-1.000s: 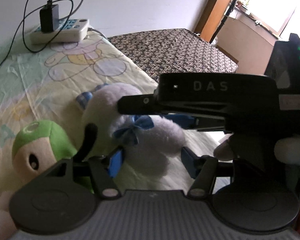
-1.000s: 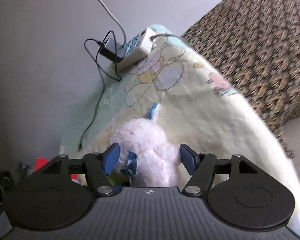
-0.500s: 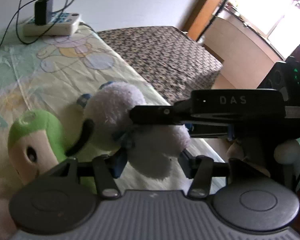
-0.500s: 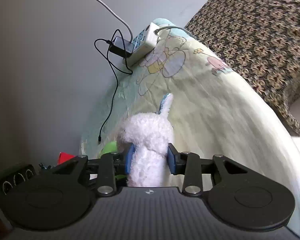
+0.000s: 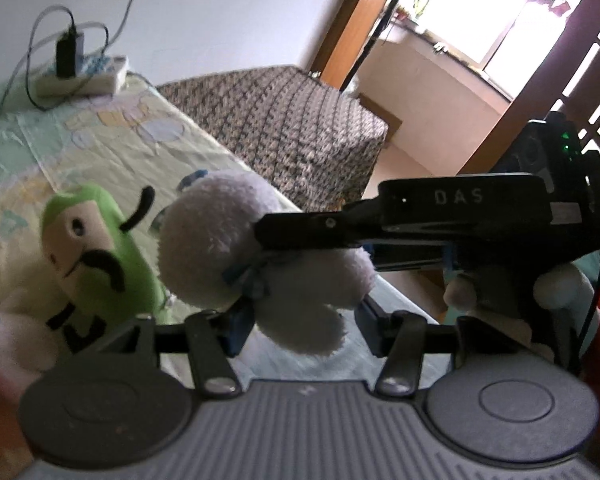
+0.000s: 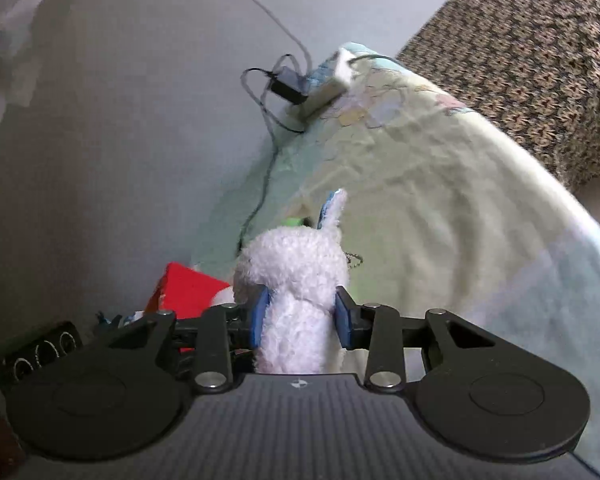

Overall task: Organize objects
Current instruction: 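Grasp the white bunny plush with the right gripper and lift it, then carry the white bunny with the right gripper over the red box, then lower the white bunny into the red box and open the right gripper, then move the right gripper to the green smiling plush on the sheet, then grasp the green smiling plush with the right gripper and lift it, then carry the green plush with the right gripper over the red box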

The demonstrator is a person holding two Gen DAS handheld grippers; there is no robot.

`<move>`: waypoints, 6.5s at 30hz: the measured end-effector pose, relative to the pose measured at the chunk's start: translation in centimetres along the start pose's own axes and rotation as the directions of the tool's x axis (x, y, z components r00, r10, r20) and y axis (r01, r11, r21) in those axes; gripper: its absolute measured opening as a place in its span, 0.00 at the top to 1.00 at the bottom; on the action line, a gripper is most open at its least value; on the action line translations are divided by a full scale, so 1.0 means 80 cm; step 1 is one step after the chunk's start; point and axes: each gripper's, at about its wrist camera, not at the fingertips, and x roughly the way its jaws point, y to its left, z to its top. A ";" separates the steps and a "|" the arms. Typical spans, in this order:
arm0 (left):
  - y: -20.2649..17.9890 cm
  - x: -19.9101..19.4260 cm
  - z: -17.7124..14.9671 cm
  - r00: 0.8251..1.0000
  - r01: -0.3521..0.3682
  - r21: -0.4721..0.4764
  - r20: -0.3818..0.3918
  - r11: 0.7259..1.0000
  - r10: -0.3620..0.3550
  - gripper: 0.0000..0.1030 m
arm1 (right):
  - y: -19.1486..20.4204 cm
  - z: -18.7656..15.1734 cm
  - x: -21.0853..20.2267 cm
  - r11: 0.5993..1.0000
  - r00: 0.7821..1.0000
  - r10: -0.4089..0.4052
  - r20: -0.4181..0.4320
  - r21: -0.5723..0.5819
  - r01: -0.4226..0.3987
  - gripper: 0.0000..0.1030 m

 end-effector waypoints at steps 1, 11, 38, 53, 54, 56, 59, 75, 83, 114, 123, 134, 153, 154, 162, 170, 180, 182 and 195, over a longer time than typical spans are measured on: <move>-0.001 -0.011 -0.003 1.000 -0.002 0.006 0.015 1.000 0.002 0.46 | 0.007 -0.003 -0.002 1.000 1.000 0.010 0.002 -0.006 -0.010 0.64; 0.007 -0.131 -0.037 0.981 -0.079 0.004 0.178 0.997 0.077 0.46 | 0.101 -0.036 0.016 0.983 0.989 0.147 -0.011 -0.105 -0.148 0.64; 0.174 -0.269 -0.080 0.908 -0.305 -0.067 0.281 0.950 0.311 0.45 | 0.259 -0.105 0.206 0.931 0.975 0.220 -0.038 -0.290 -0.222 0.64; 0.253 -0.230 -0.090 0.921 -0.335 -0.142 0.158 0.931 0.356 0.45 | 0.240 -0.116 0.258 0.923 0.996 0.088 -0.025 -0.375 -0.091 0.59; 0.262 -0.235 -0.096 0.923 -0.330 -0.157 0.152 0.931 0.353 0.45 | 0.239 -0.116 0.257 0.921 0.997 0.079 -0.018 -0.381 -0.080 0.60; 0.271 -0.237 -0.099 0.927 -0.317 -0.190 0.144 0.929 0.346 0.45 | 0.238 -0.115 0.254 0.919 0.997 0.070 -0.016 -0.387 -0.071 0.62; 0.273 -0.237 -0.100 0.924 -0.329 -0.203 0.132 0.922 0.359 0.45 | 0.237 -0.115 0.256 0.916 0.998 0.062 -0.024 -0.395 -0.066 0.63; 0.238 -0.236 -0.098 0.935 -0.301 -0.153 0.146 0.941 0.323 0.45 | 0.248 -0.123 0.251 0.893 0.995 -0.045 -0.093 -0.451 -0.001 0.81; 0.234 -0.249 -0.098 0.943 -0.270 -0.162 0.154 0.949 0.295 0.45 | 0.259 -0.128 0.244 0.891 0.985 -0.108 -0.133 -0.452 0.037 0.81; 0.216 -0.266 -0.101 0.868 -0.451 -0.252 0.100 0.856 0.486 0.26 | 0.250 -0.141 0.210 0.906 0.988 -0.076 -0.135 -0.422 0.012 0.80; 0.176 -0.267 -0.092 0.833 -0.498 -0.252 0.126 0.830 0.538 0.27 | 0.231 -0.133 0.184 0.916 0.991 0.005 -0.135 -0.396 -0.059 0.78; 0.103 -0.228 -0.055 0.881 -0.405 -0.164 0.193 0.899 0.432 0.27 | 0.141 -0.074 0.123 0.949 0.995 -0.093 -0.029 -0.305 0.080 0.77; 0.092 -0.026 0.010 0.955 -0.290 -0.214 -0.003 0.933 0.296 0.18 | 0.022 0.000 0.084 0.976 0.984 -0.179 -0.020 -0.130 0.175 0.62; 0.094 -0.022 0.012 0.957 -0.286 -0.224 -0.010 0.932 0.291 0.17 | 0.019 0.003 0.087 0.978 0.984 -0.174 -0.026 -0.125 0.169 0.59; 0.115 0.013 0.027 0.962 -0.268 -0.296 -0.031 0.917 0.272 0.16 | -0.003 0.026 0.118 0.988 0.985 -0.138 -0.100 -0.091 0.129 0.51; 0.122 0.039 0.038 0.962 -0.270 -0.275 -0.045 0.923 0.268 0.22 | -0.011 0.039 0.153 0.993 0.982 -0.098 -0.164 -0.079 0.086 0.51; 0.138 0.037 0.040 0.959 -0.279 -0.300 -0.038 0.912 0.281 0.23 | -0.014 0.044 0.167 0.999 0.979 -0.029 -0.202 -0.033 0.023 0.53; 0.136 0.035 0.039 0.960 -0.276 -0.306 -0.038 0.911 0.279 0.25 | -0.013 0.043 0.164 0.999 0.979 -0.032 -0.204 -0.035 0.026 0.54; 0.098 -0.008 0.019 0.975 -0.208 -0.286 0.011 0.935 0.220 0.27 | 0.021 0.010 0.107 0.992 0.986 -0.057 -0.156 -0.121 0.038 0.55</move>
